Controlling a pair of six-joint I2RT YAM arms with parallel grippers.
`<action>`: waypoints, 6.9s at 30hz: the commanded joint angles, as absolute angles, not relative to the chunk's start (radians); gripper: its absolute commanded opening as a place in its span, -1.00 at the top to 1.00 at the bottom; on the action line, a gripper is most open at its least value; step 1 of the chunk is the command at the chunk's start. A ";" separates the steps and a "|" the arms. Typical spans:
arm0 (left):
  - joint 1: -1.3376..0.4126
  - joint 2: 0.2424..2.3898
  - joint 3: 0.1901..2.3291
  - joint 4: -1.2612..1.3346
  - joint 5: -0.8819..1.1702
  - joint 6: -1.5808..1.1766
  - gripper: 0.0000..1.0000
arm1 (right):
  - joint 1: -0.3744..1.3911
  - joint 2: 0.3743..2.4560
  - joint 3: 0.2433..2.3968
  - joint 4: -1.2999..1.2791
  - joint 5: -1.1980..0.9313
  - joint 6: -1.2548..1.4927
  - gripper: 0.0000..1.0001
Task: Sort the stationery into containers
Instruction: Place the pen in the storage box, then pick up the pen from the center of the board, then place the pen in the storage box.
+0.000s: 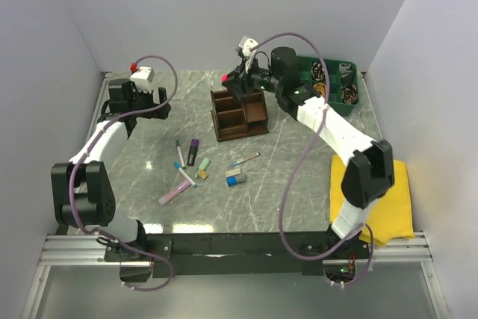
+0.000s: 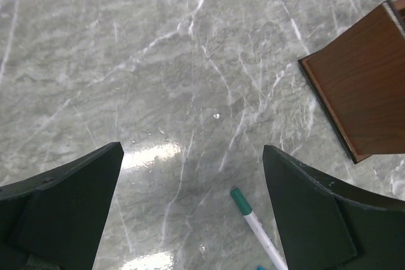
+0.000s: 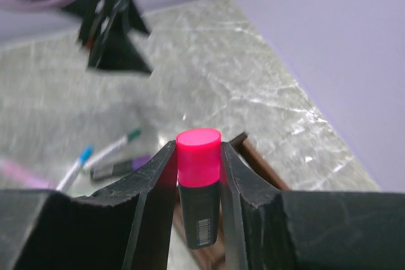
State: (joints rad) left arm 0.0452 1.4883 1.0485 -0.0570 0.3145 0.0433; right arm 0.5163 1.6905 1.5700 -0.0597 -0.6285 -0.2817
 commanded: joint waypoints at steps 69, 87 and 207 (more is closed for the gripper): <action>0.006 1.548 1.098 -0.011 0.230 0.067 -0.99 | 0.583 1.859 1.160 0.707 -0.020 0.009 0.01; -0.207 1.815 1.353 -0.578 0.166 0.072 -0.36 | 0.552 1.418 1.172 0.301 -0.008 -0.026 -0.16; -0.255 1.487 1.278 -0.199 0.835 0.558 -0.36 | 0.440 1.253 1.105 -0.061 0.071 -0.161 -0.11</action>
